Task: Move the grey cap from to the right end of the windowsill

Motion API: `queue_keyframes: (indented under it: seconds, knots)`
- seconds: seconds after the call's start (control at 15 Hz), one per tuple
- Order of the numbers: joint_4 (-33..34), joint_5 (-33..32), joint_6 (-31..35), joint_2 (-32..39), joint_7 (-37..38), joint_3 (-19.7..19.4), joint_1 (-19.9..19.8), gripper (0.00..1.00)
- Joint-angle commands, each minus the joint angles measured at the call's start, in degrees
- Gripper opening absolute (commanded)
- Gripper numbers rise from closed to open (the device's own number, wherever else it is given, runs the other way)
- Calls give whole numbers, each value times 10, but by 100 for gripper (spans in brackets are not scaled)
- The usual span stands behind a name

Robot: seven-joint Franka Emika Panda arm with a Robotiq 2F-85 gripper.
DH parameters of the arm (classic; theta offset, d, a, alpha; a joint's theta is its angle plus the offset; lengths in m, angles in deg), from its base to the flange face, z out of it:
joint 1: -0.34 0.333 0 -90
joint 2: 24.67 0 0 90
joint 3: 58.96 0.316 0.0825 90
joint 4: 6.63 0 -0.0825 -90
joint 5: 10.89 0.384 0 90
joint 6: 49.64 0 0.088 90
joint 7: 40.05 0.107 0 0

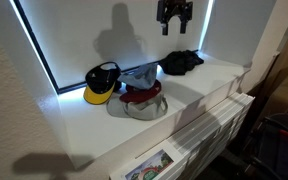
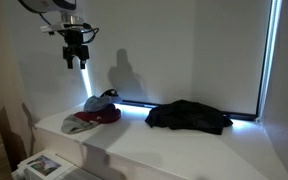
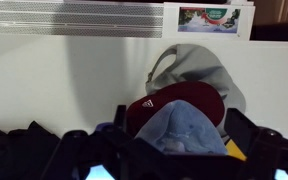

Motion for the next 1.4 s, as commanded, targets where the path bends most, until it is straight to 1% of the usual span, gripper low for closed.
queue_keyframes:
  seconds: [0.0,0.13,0.2,0.33,0.4,0.53,0.6,0.67,0.73,0.8,1.0,1.07,1.33]
  knots:
    - [5,0,-2,3,0,-2,0,100]
    - [-2,-10,32,4,18,8,13,100]
    - [-2,-10,55,15,30,15,21,100]
    - [-6,-23,118,47,56,37,50,100]
    - [-6,-48,156,65,77,45,65,100]
    - [17,-125,205,119,146,47,102,100]
    - [33,-164,201,140,180,39,119,100]
    - [1,-115,188,97,141,42,106,100]
    - [8,-140,198,117,170,40,121,100]
    - [15,-149,202,132,180,39,129,100]
    - [29,-152,202,142,181,32,129,100]
    - [28,-198,243,143,230,11,139,100]
    - [61,-224,351,168,303,-31,125,100]
